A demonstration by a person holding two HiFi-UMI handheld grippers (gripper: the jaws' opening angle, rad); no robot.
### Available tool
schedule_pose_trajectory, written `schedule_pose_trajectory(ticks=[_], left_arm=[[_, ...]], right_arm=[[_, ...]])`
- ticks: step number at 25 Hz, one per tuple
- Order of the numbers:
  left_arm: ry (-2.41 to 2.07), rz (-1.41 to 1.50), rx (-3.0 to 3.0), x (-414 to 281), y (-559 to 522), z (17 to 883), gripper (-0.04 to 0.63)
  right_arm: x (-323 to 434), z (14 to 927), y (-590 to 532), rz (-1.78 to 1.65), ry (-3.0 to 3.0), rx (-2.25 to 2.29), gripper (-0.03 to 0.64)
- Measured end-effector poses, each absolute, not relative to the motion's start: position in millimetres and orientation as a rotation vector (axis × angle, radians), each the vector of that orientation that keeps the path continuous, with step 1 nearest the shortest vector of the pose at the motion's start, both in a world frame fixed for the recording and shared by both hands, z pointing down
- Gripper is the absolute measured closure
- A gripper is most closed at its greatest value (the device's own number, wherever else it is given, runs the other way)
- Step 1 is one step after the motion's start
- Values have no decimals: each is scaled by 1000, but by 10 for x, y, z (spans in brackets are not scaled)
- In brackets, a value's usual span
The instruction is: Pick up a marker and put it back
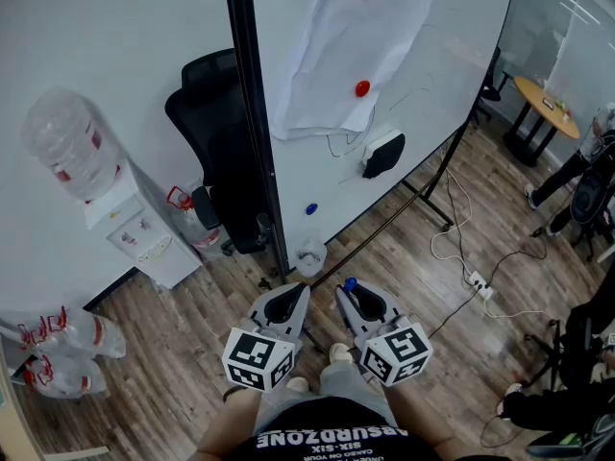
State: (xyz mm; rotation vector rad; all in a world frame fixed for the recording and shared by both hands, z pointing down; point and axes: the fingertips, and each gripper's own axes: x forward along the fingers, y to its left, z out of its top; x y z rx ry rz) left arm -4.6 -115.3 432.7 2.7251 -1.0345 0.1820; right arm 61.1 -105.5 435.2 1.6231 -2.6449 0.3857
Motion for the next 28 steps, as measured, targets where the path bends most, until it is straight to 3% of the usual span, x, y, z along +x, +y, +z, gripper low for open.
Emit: schedule_pose_trajectory(ticks=[28], left_arm=[[-1077, 174, 2710, -15, -1214, 4298, 588]], right_arm=[[689, 3733, -1335, 171, -2753, 1593, 543]])
